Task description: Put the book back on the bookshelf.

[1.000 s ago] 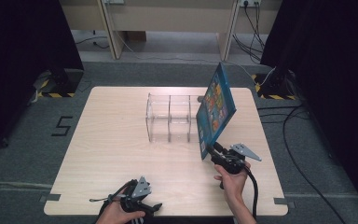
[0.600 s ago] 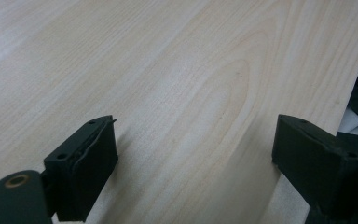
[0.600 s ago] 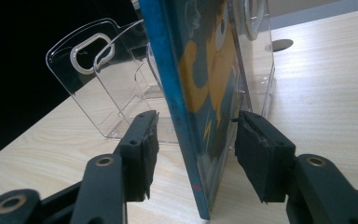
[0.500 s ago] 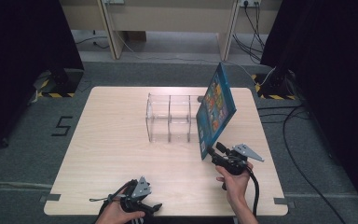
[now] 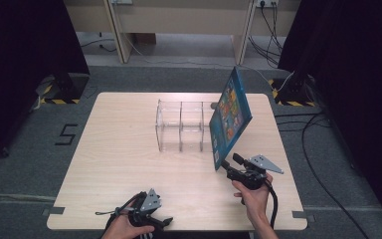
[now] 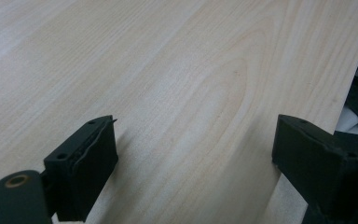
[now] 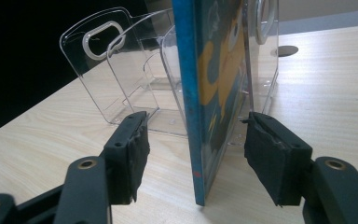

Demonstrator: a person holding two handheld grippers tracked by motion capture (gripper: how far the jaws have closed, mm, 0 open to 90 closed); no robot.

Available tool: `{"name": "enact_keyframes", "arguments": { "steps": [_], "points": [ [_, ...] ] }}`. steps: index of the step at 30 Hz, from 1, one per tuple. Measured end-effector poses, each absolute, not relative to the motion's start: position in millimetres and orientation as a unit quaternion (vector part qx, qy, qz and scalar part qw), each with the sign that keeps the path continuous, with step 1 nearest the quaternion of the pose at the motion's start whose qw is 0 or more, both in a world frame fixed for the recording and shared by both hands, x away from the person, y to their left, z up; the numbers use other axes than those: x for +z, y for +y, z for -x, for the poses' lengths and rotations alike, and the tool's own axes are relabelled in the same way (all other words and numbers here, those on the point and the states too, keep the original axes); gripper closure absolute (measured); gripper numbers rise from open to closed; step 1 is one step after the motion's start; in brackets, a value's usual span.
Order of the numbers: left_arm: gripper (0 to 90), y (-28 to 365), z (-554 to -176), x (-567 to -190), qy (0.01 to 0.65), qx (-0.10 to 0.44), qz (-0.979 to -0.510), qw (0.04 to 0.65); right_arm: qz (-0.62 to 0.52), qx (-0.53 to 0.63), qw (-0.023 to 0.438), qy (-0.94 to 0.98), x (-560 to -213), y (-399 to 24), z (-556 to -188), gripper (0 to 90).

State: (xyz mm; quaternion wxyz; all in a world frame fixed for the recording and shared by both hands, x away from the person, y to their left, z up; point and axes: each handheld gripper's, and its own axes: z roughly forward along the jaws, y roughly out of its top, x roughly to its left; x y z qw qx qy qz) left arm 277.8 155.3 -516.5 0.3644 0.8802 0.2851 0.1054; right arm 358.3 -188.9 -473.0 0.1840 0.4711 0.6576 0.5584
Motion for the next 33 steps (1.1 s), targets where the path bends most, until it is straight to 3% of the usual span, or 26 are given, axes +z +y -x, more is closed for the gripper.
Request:
{"name": "enact_keyframes", "arguments": {
  "steps": [11,33],
  "points": [
    [12.8,155.5,-277.9,-516.5,0.284,0.105,-0.881,0.364,-0.444,0.539,0.211,0.683,-468.4,-198.3,-344.5,36.3],
    [12.8,155.8,-277.6,-516.8,0.284,0.106,-0.88,0.366,-0.419,0.547,0.197,0.697,-469.8,-208.5,-324.2,29.0]
  ]
}}
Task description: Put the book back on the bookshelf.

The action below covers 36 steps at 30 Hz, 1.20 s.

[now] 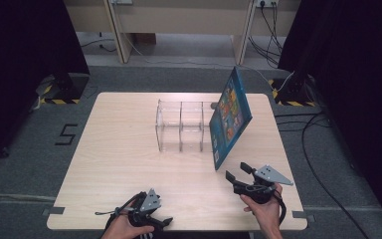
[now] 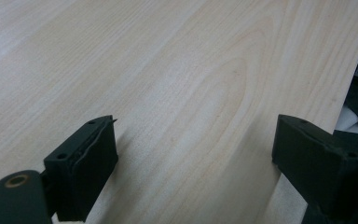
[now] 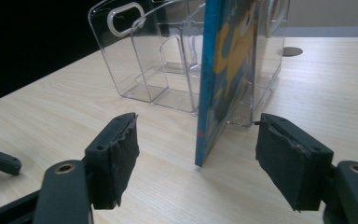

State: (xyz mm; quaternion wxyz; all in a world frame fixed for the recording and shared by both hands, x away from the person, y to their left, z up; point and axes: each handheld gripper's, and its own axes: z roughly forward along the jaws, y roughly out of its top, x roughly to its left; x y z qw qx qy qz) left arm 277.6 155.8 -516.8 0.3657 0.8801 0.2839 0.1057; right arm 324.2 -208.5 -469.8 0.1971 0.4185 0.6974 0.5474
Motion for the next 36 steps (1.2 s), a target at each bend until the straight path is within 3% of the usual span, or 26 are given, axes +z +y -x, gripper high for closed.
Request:
{"name": "enact_keyframes", "arguments": {
  "steps": [14,36],
  "points": [
    [12.8,155.9,-277.6,-516.8,0.283,0.106,-0.88,0.366,-0.406,0.55,0.19,0.705,-470.5,-211.6,-311.1,19.2],
    [12.7,156.0,-277.3,-517.3,0.285,0.106,-0.878,0.369,-0.399,0.525,0.178,0.73,-474.4,-221.9,-293.5,16.8]
  ]
}}
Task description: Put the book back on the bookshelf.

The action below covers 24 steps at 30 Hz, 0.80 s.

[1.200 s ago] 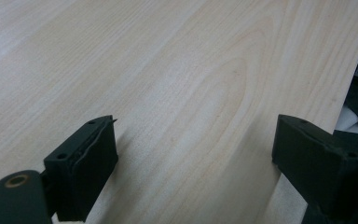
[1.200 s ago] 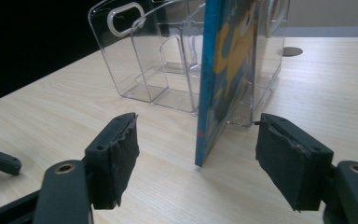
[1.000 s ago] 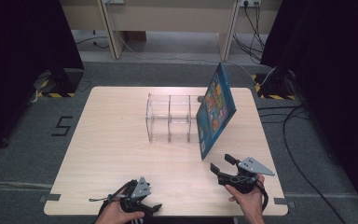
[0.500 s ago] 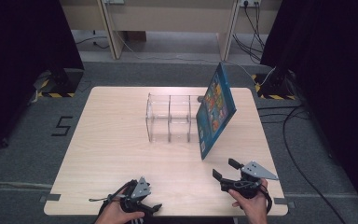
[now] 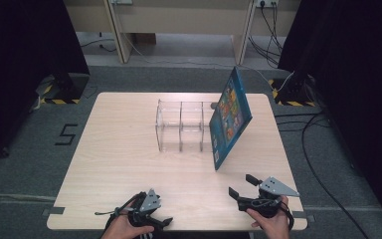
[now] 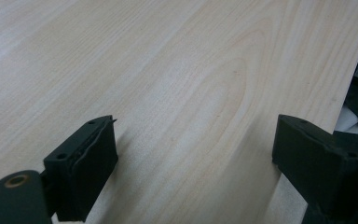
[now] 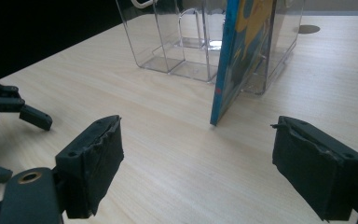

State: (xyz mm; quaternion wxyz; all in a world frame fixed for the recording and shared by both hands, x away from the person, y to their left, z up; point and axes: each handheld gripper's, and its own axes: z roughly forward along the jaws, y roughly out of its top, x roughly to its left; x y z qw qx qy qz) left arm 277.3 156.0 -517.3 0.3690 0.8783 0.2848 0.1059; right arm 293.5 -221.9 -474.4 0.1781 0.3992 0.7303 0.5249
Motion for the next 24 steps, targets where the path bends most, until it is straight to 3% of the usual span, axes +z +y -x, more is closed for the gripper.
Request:
{"name": "enact_keyframes", "arguments": {
  "steps": [8,11,24],
  "points": [
    [11.8,156.9,-277.4,-518.5,0.284,0.108,-0.877,0.372,-0.391,0.511,0.183,0.743,-474.6,-224.0,-284.5,17.4],
    [11.1,156.9,-277.5,-518.7,0.285,0.109,-0.876,0.373,-0.393,0.518,0.207,0.731,-471.1,-228.2,-280.2,18.2],
    [10.6,156.8,-277.3,-519.0,0.284,0.109,-0.876,0.374,-0.397,0.491,0.201,0.749,-475.7,-241.6,-264.7,17.7]
  ]
}}
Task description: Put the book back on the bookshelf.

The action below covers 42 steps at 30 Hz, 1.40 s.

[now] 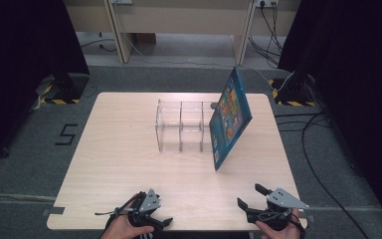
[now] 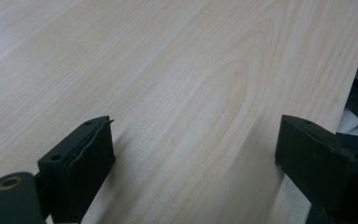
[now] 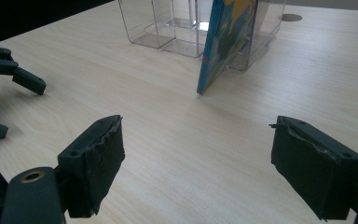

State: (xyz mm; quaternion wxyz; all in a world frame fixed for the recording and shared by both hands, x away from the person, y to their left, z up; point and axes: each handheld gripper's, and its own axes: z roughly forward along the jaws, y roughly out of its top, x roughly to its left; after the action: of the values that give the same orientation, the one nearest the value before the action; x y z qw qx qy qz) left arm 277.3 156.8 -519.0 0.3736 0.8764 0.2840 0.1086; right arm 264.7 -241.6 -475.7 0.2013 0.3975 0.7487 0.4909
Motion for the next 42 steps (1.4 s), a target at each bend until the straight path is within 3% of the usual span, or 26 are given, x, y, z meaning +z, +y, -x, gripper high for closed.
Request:
{"name": "enact_keyframes", "arguments": {
  "steps": [42],
  "points": [
    [8.3,156.3,-276.6,-520.0,0.282,0.108,-0.876,0.376,-0.397,0.376,0.142,0.825,-501.2,-235.7,-256.5,19.0]
  ]
}}
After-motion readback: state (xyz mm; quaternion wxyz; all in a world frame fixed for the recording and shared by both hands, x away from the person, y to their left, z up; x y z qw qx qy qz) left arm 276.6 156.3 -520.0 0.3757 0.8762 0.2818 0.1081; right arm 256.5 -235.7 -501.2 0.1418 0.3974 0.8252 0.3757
